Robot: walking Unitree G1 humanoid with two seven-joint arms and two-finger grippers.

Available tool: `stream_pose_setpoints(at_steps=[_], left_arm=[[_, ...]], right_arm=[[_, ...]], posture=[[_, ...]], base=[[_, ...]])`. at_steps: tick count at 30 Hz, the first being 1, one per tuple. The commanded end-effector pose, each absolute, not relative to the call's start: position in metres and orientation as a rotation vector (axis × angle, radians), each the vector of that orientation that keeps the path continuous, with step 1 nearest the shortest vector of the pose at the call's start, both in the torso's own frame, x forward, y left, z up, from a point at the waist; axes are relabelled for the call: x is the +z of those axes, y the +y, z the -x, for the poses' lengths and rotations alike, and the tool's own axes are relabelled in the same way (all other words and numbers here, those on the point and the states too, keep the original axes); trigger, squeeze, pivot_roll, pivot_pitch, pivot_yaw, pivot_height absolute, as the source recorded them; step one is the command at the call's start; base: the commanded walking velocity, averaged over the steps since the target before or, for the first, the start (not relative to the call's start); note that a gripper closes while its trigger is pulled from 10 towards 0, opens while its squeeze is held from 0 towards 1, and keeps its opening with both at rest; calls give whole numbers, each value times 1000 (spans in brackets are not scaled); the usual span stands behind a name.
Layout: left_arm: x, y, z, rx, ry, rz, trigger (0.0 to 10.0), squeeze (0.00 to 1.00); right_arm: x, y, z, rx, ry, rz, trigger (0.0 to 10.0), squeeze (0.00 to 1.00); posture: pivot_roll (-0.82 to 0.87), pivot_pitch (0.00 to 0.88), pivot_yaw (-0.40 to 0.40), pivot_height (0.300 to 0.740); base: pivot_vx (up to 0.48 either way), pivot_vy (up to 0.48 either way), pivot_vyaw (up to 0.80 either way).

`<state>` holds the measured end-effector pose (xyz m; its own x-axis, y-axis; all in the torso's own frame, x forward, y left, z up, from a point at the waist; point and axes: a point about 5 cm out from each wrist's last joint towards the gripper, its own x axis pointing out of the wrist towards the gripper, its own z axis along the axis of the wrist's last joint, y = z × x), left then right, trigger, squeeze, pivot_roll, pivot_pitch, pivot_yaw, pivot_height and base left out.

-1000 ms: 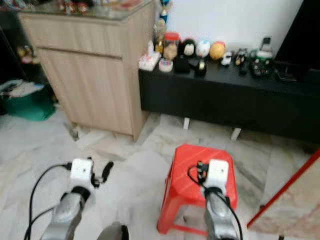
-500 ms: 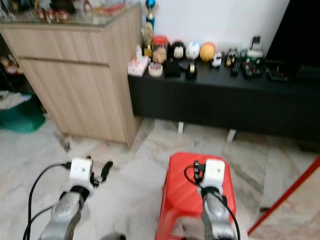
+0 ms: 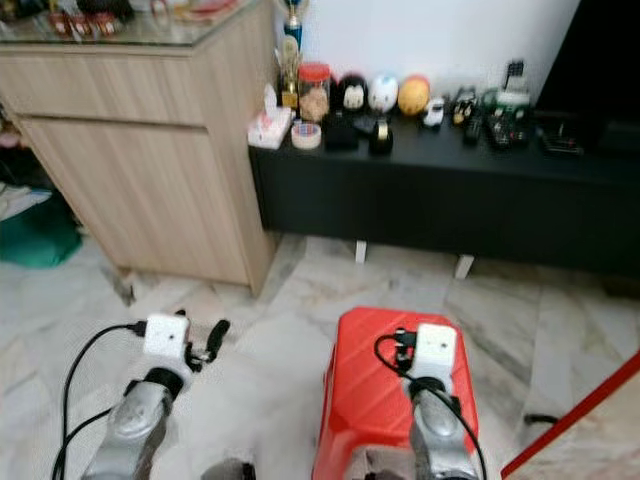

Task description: Hang keys on a hook

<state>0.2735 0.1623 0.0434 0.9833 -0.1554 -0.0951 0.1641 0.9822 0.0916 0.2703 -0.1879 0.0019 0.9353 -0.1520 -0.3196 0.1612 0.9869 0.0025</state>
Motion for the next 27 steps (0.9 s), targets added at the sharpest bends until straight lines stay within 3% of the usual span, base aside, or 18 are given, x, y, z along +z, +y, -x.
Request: stream_pose_setpoints(at_steps=[1,20,26,27], left_arm=[[42,168,-273,-152,105,-104,10000,0],[42,167,-272,-162,103,-110,10000,0],[41,167,-271,-165,108,-109,10000,0],[41,167,-271,-166,109,-109,10000,0]], right_arm=[[3,-186,-272,-162,325,-38,10000,0],[1,-186,-272,-177,334,-40,10000,0],[-5,-188,-268,-198,378,-38,10000,0],[-6,-188,-267,-195,386,-35,10000,482]], posture=[[21,0,-15,652],[23,0,-12,652],[26,0,-12,652],[26,0,-12,652]], base=[[296,0,0],[323,0,0],[0,0,0],[0,0,0]])
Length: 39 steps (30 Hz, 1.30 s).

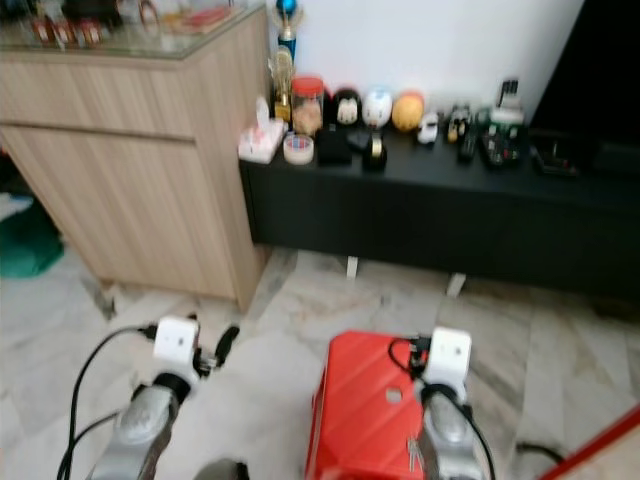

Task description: Hang keys on a hook

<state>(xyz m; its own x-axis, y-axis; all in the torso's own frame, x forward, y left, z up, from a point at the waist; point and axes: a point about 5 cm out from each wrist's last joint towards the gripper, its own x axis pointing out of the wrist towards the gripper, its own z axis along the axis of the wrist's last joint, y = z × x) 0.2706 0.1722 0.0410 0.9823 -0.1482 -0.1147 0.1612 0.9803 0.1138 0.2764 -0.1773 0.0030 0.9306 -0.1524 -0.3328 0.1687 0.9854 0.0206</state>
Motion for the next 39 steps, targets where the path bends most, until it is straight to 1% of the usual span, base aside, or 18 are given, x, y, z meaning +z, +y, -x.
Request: stream_pose_setpoints(at_steps=[1,2,3,4,12,14,17,20,22,25,29,31,33,34,39], left_arm=[[40,167,-271,-166,110,-109,10000,0],[40,167,-270,-166,112,-108,10000,0],[40,167,-270,-166,112,-108,10000,0],[40,167,-270,-167,114,-107,10000,0],[39,166,-270,-174,121,-106,10000,0],[39,166,-270,-174,122,-106,10000,0],[38,166,-270,-177,127,-105,10000,0],[38,165,-269,-179,130,-105,10000,0],[37,165,-269,-183,135,-107,10000,0],[37,165,-269,-184,136,-107,10000,0],[37,164,-270,-189,139,-107,10000,0],[36,164,-270,-192,141,-107,10000,0],[36,163,-270,-194,142,-106,10000,0],[36,163,-270,-196,141,-106,10000,0],[37,163,-269,-199,140,-106,10000,0]], right_arm=[[-7,-188,-266,-191,392,-33,10000,800],[-8,-188,-266,-182,400,-31,10000,914],[-8,-188,-266,-182,400,-31,10000,914],[-9,-187,-266,-174,404,-31,10000,0],[-11,-186,-265,-173,417,-38,10000,0],[-11,-186,-265,-170,425,-36,10000,0],[-12,-187,-265,-167,429,-33,10000,0],[-14,-190,-264,-169,449,-17,10000,0],[-23,-190,-261,-146,541,18,10000,0],[-27,-188,-258,-116,582,19,10000,0],[-41,-184,-249,-29,720,62,10000,0],[-44,-184,-248,0,763,85,10000,0],[-43,-186,-250,-5,765,89,10000,0],[-41,-187,-252,-4,765,85,10000,1000],[-34,-193,-262,-16,761,92,10000,1000]], posture=[[26,0,-12,652],[26,0,-12,652],[26,0,-12,652],[25,0,-12,652],[24,0,-11,652],[24,0,-11,644],[24,0,-11,620],[24,0,-11,616],[24,0,-11,616],[22,0,-7,616],[24,0,-6,616],[21,0,-4,616],[25,0,-2,616],[27,0,-1,616],[32,0,2,616]], base=[[0,0,0],[0,0,0],[0,0,0],[0,0,0],[0,0,0],[0,0,0],[0,0,0],[0,0,0],[0,0,0],[0,0,0],[0,0,0],[0,0,0],[0,0,0],[0,0,0],[0,0,0]])
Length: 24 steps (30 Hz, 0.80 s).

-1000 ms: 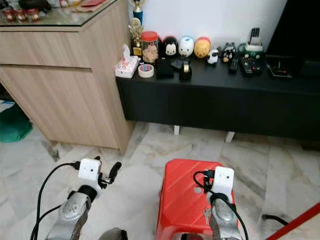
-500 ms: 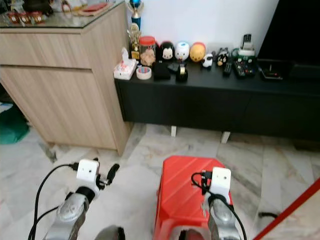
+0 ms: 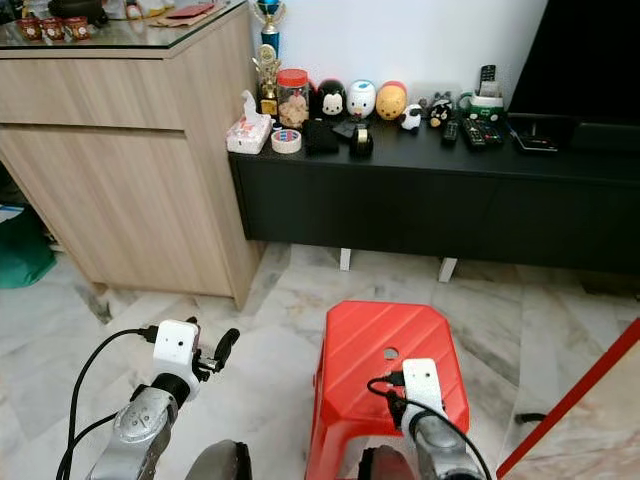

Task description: Hang keys on a hook

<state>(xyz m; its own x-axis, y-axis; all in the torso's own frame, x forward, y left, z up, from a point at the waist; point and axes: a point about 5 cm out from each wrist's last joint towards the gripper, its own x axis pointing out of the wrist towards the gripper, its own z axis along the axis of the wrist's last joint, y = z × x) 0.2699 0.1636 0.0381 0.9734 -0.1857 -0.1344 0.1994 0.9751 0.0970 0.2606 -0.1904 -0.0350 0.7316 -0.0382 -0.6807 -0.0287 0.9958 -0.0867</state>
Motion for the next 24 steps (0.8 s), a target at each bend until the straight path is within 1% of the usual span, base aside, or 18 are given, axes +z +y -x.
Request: stream_pose_setpoints(at_steps=[1,4,5,6,10,12,18,24], left_arm=[[37,163,-269,-200,140,-106,10000,0],[37,163,-268,-202,140,-107,10000,0],[36,164,-266,-203,141,-109,10000,0],[36,164,-266,-204,143,-108,10000,0],[36,164,-265,-207,143,-108,10000,0],[39,165,-264,-209,139,-111,10000,0],[38,169,-258,-208,149,-123,10000,0],[41,172,-253,-211,152,-133,10000,0]], right_arm=[[-34,-193,-263,-20,759,89,10000,1000],[-31,-197,-266,-22,762,78,10000,1000],[-32,-197,-265,-10,779,68,10000,431],[-33,-198,-263,-8,789,74,10000,0],[-36,-201,-259,-22,810,76,10000,0],[-37,-206,-257,-58,819,42,10000,0],[-38,-207,-255,-71,818,24,10000,0],[-40,-211,-252,-93,821,11,10000,0]], posture=[[32,0,2,616],[35,0,7,616],[35,0,10,616],[35,0,10,616],[47,0,13,616],[54,0,21,616],[62,5,37,616],[82,45,54,616]], base=[[0,0,0],[0,0,0],[0,0,0],[0,0,0],[0,0,0],[0,0,0],[0,0,0],[0,0,0]])
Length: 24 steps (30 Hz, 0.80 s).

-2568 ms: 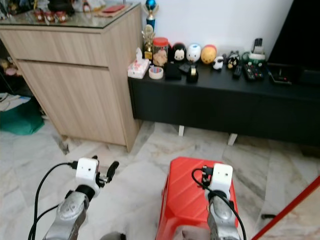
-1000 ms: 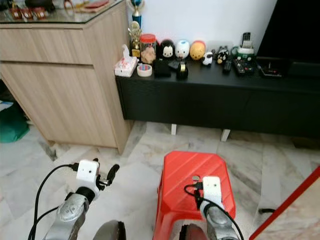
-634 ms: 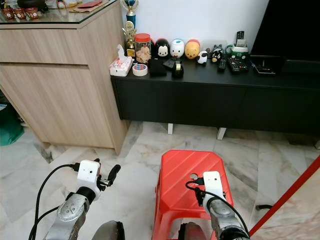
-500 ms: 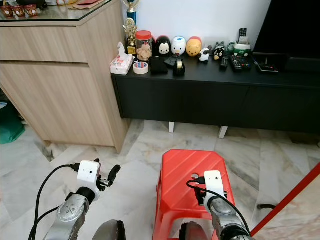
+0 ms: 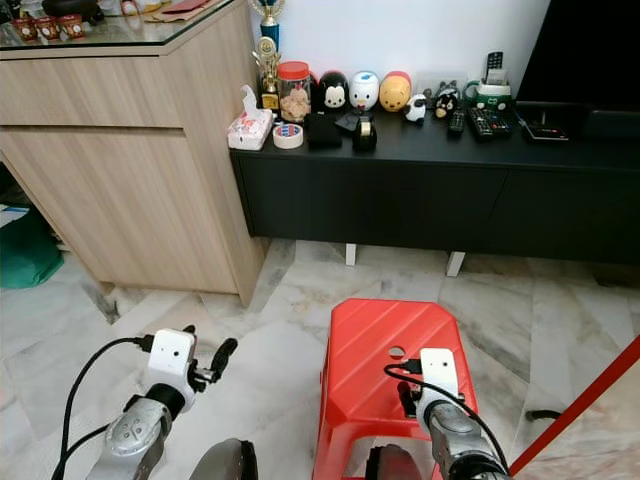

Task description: Hang keys on a hook

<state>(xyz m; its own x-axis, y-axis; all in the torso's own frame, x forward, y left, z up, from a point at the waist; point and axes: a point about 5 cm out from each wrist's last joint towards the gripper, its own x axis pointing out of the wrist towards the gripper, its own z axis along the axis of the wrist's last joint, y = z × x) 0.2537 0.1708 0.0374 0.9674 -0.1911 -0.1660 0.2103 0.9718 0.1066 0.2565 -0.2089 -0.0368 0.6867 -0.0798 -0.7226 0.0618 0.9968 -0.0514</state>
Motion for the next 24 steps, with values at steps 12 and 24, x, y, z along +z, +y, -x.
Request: stream_pose_setpoints(at_steps=[12,24], left_arm=[[42,173,-241,-217,174,-142,10000,0],[44,174,-229,-210,197,-142,10000,0]], right_arm=[[-50,-214,-238,-131,872,-35,10000,0],[-48,-218,-238,-142,866,-40,0,0]], posture=[[87,89,66,616],[97,120,58,616]], base=[[0,0,0],[0,0,0]])
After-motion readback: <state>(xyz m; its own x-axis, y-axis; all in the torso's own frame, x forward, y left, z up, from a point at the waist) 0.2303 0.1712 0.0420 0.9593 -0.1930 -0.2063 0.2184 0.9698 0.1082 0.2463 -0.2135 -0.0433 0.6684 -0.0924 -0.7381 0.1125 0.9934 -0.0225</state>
